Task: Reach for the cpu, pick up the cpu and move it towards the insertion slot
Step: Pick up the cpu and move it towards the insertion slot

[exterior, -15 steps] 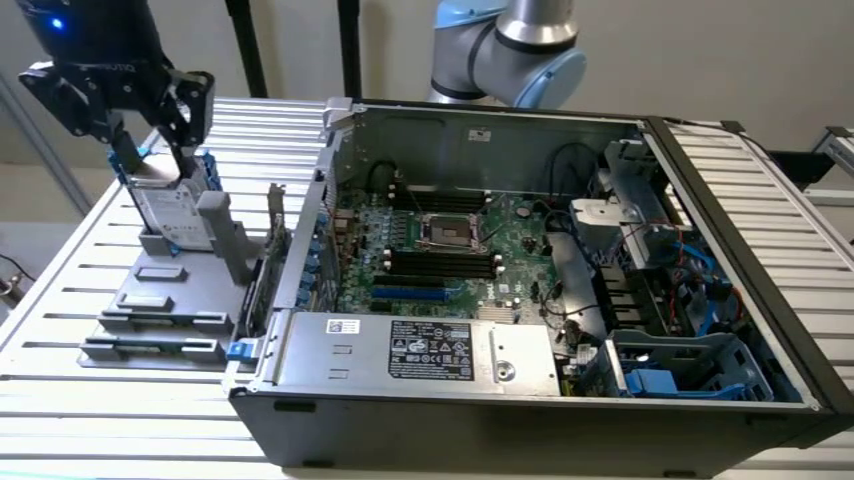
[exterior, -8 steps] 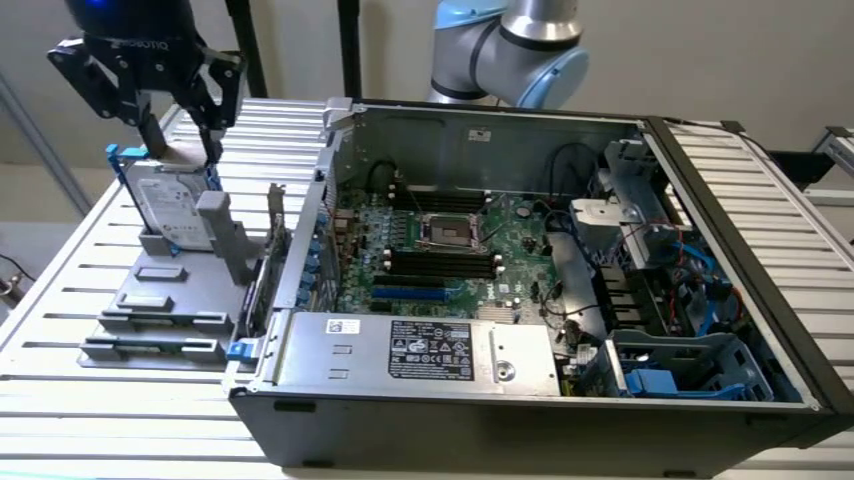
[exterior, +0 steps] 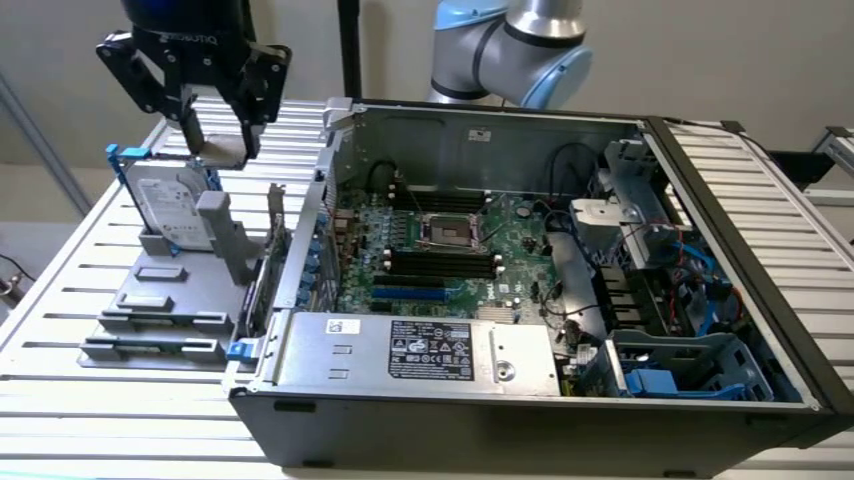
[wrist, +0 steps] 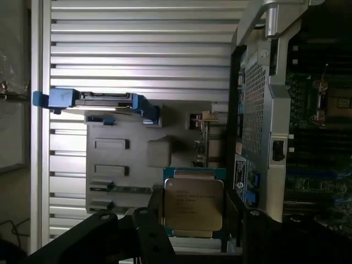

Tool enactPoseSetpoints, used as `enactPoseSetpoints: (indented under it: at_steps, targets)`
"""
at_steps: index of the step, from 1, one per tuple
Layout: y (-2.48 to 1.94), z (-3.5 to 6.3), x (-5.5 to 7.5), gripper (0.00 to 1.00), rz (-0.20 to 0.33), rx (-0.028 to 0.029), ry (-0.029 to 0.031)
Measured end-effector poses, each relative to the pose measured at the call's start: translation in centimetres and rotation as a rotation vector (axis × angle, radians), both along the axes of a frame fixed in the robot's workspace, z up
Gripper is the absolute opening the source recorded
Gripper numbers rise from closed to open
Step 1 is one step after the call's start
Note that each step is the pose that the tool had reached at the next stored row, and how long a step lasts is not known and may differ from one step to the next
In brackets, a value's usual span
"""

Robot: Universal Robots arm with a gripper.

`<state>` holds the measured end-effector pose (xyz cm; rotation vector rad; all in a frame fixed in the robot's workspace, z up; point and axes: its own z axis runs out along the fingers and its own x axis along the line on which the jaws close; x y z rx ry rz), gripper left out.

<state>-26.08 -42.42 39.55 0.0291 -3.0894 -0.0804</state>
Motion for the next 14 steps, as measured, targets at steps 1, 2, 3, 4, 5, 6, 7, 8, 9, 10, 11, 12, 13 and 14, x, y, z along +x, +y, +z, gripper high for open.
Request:
enactPoseSetpoints:
  at_steps: [1, 2, 3, 4, 5, 6, 7, 8, 9, 10, 11, 12, 13, 14]
  targets:
    - [0.0, 0.05, 0.5, 0.54, 0.0, 0.0018, 0.0]
    - [0.0, 0.09, 0.9, 0.54, 0.0, 0.0037, 0.0]
    - [0.0, 0.13, 1.4, 0.54, 0.0, 0.0054, 0.0]
    - [0.0, 0.16, 1.8, 0.54, 0.0, 0.0078, 0.0]
    - [0.0, 0.17, 2.3, 0.54, 0.0, 0.0104, 0.0001]
    - [0.0, 0.17, 2.7, 0.54, 0.0, 0.013, 0.0]
    - [0.0, 0.17, 3.2, 0.54, 0.0, 0.0155, 0.0]
    - [0.0, 0.17, 3.6, 0.54, 0.0, 0.0187, 0.0001]
    - [0.0, 0.17, 4.1, 0.54, 0.0, 0.022, 0.0001]
    - [-0.01, 0.17, 4.5, 0.54, 0.0, 0.0256, 0.0001]
    - [-0.01, 0.17, 5.0, 0.54, 0.0, 0.0291, 0.0]
    - [-0.01, 0.17, 5.4, 0.54, 0.0, 0.032, 0.0]
    - [-0.01, 0.18, 5.9, 0.54, 0.0, 0.0349, 0.0001]
    - [-0.01, 0.18, 6.4, 0.54, 0.0, 0.038, 0.0001]
